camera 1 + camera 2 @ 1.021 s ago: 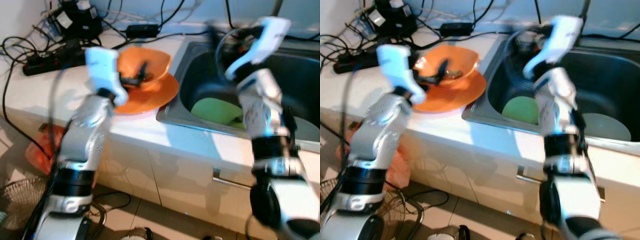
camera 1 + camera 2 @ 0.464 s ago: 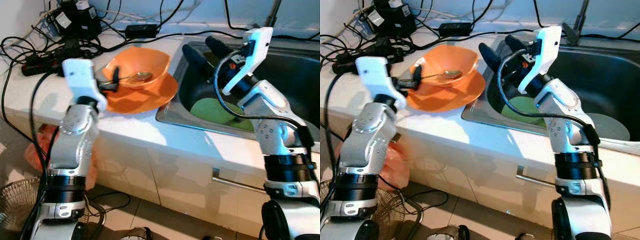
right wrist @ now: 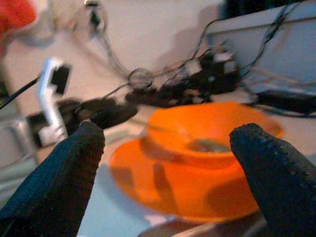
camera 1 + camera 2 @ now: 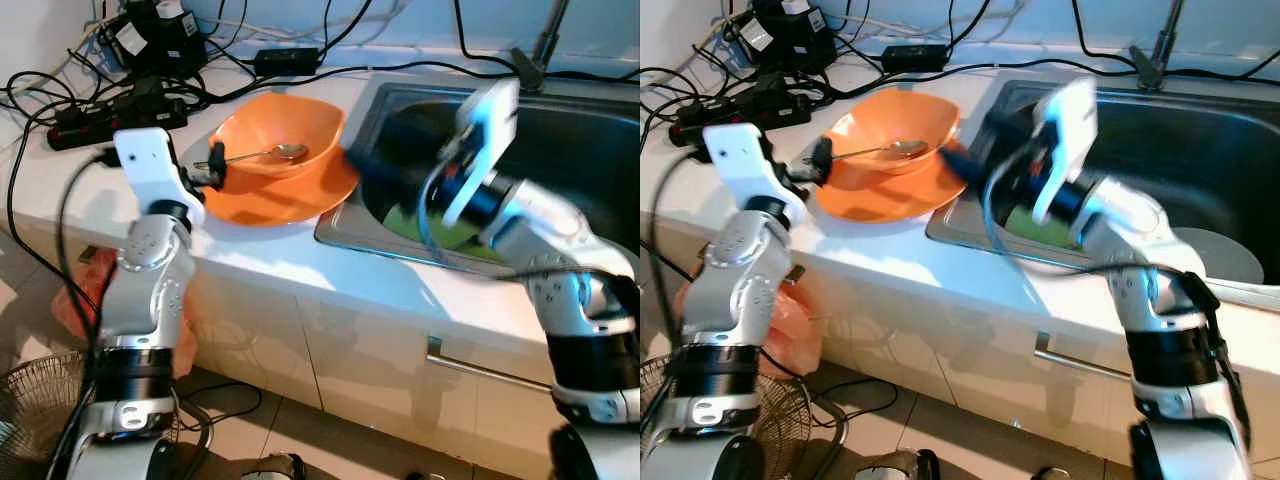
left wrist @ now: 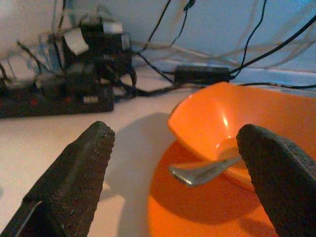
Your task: Kitchen organization
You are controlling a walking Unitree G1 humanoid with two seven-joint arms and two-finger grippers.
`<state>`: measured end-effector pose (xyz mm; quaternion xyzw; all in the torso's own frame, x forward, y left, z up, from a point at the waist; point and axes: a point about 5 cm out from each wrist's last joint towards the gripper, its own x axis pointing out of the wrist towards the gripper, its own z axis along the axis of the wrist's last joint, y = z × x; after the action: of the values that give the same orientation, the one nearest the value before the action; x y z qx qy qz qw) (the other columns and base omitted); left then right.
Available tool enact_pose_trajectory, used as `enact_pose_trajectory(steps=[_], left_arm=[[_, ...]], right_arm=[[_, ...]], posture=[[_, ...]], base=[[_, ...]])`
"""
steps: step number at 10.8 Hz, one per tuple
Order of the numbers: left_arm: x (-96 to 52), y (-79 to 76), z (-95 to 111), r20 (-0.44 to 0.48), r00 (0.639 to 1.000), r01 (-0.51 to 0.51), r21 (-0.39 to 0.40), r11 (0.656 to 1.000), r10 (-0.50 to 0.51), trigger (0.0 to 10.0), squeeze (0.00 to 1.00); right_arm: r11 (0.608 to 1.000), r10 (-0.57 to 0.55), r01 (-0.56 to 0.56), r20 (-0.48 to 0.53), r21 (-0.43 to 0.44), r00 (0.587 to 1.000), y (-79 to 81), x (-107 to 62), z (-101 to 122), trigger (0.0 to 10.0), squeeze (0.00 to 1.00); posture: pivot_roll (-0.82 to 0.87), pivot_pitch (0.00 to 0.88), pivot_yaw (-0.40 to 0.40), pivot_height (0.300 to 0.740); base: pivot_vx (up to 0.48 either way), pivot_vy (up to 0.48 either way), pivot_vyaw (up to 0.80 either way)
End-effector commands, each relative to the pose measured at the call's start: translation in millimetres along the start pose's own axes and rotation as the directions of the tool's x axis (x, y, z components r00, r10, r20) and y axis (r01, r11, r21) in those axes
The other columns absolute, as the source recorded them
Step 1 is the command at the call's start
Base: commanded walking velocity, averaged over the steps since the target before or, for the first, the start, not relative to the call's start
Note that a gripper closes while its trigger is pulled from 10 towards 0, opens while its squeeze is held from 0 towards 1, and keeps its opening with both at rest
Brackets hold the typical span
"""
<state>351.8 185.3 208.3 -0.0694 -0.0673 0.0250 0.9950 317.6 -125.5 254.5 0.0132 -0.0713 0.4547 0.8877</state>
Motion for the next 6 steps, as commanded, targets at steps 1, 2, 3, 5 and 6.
enact_pose_trajectory(steps=[1,2,3,5,6], left_arm=[[4.6,3.8,5.3,0.004,1.0,-0.013,-0.039,0.999,0.013,10.0,0.0],[6.5,3.4,5.6,0.0,1.0,-0.009,-0.06,0.998,0.009,10.0,0.0],[10.3,4.5,4.7,-0.018,1.0,-0.016,-0.116,0.993,0.014,10.0,0.0],[12.6,4.9,-5.1,-0.066,0.998,-0.019,-0.228,0.973,0.004,10.0,0.0],[13.8,5.9,-10.1,-0.093,0.996,-0.039,-0.287,0.957,0.012,10.0,0.0]], right_arm=[[0.998,0.06,-0.06,-0.016,-0.019,0.998,9.7,1.2,0.8,10.0,0.0],[0.998,0.064,-0.065,-0.03,-0.027,0.997,10.6,0.2,-0.8,10.0,0.0],[0.998,0.053,-0.055,-0.057,-0.039,0.997,9.7,-1.0,-3.5,10.0,0.0],[0.997,0.048,-0.053,-0.087,-0.056,0.995,10.1,-1.2,-7.7,10.0,0.0],[0.997,0.049,-0.055,-0.093,-0.063,0.994,10.5,-1.1,-8.5,10.0,0.0]], posture=[[0.09,0.088,0.126,0.74],[0.09,0.088,0.127,0.74],[0.09,0.088,0.129,0.74],[0.09,0.091,0.128,0.74],[0.09,0.091,0.127,0.74]], base=[[0.0,0.0,0.0],[0.0,0.0,0.0],[0.0,0.0,0.0],[0.0,0.0,0.0],[0.0,0.0,0.0]])
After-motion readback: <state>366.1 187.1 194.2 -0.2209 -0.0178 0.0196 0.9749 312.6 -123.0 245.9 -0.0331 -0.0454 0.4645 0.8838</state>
